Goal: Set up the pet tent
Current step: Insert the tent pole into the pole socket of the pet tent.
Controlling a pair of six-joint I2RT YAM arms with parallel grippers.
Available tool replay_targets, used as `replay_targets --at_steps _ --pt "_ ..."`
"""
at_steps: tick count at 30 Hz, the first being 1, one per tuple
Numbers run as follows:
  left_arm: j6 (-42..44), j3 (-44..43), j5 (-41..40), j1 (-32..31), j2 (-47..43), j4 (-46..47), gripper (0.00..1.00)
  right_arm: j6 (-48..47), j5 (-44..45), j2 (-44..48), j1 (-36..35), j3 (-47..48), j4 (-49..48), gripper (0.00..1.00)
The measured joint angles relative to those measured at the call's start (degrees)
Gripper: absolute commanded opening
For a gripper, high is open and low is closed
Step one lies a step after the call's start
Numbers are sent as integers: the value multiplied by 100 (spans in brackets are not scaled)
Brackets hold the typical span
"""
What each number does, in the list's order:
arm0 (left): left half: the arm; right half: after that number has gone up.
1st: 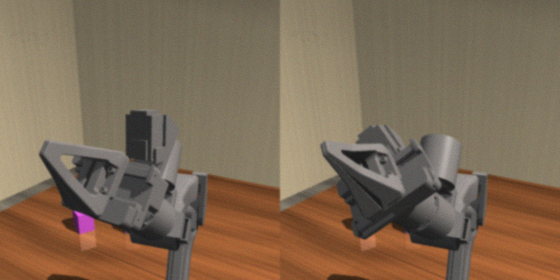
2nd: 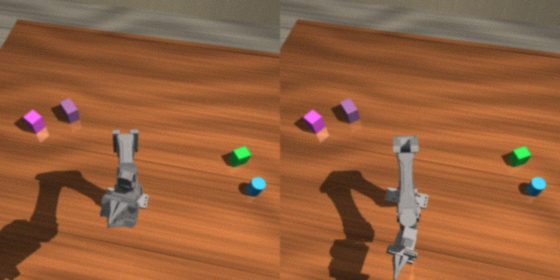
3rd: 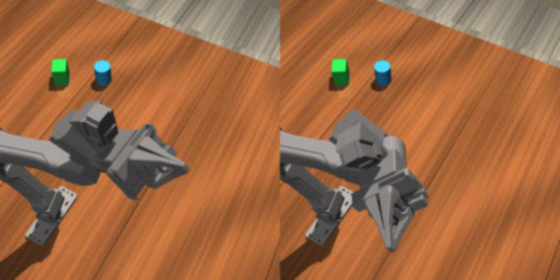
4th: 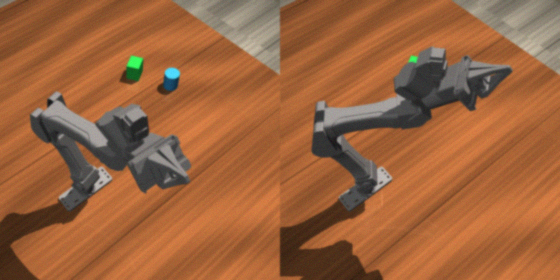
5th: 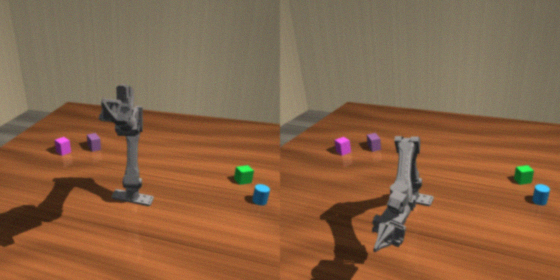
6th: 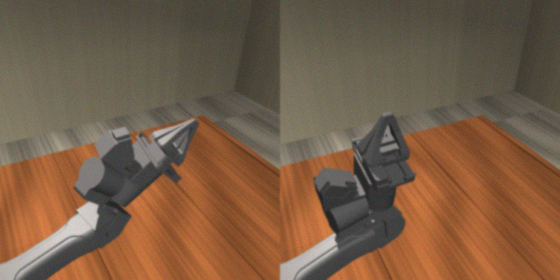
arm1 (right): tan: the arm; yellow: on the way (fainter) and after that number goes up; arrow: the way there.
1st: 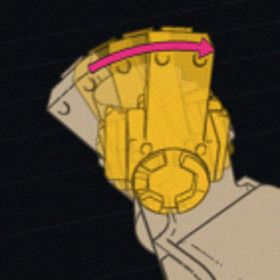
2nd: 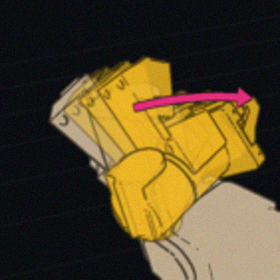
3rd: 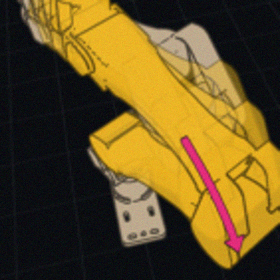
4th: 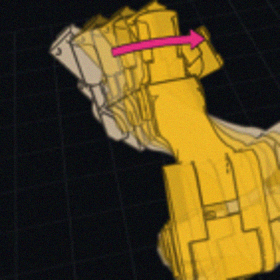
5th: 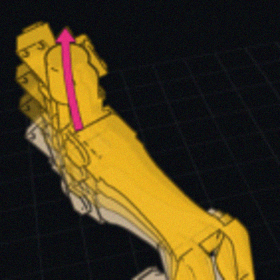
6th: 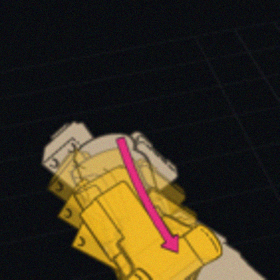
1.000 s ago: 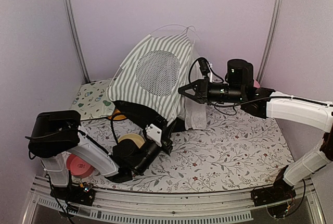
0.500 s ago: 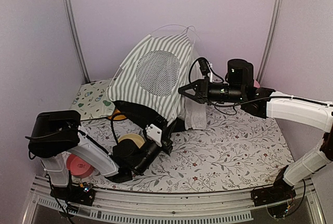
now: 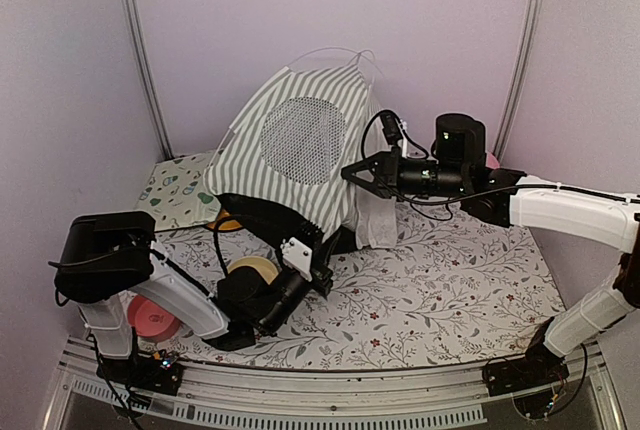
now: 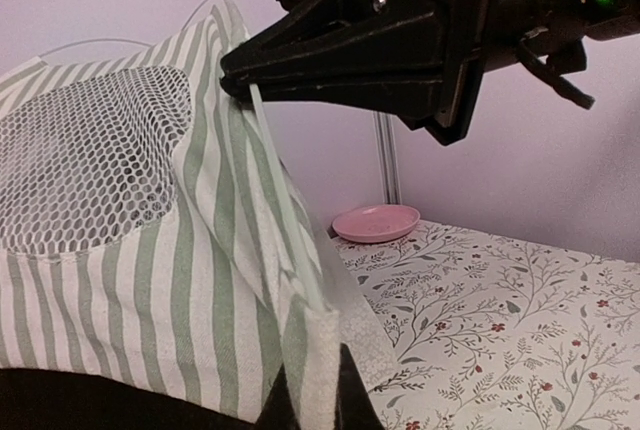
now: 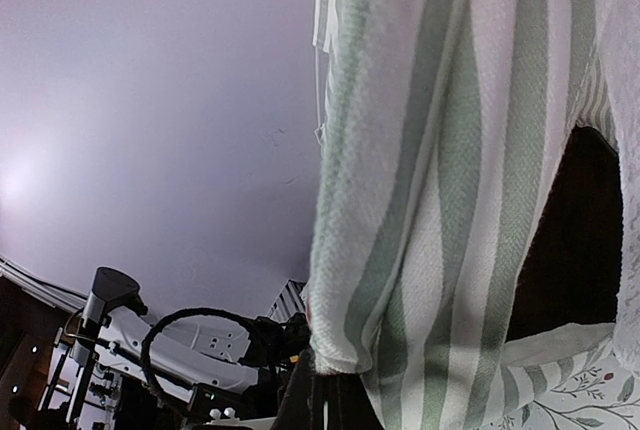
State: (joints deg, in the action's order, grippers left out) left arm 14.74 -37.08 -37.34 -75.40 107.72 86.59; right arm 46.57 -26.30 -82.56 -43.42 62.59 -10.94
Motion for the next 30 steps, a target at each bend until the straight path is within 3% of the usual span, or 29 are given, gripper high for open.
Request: replay_targets --at_steps 30 --pt "-538 -66 306 13 -232 -367 0 -284 450 -2 -181 -87 -227 0"
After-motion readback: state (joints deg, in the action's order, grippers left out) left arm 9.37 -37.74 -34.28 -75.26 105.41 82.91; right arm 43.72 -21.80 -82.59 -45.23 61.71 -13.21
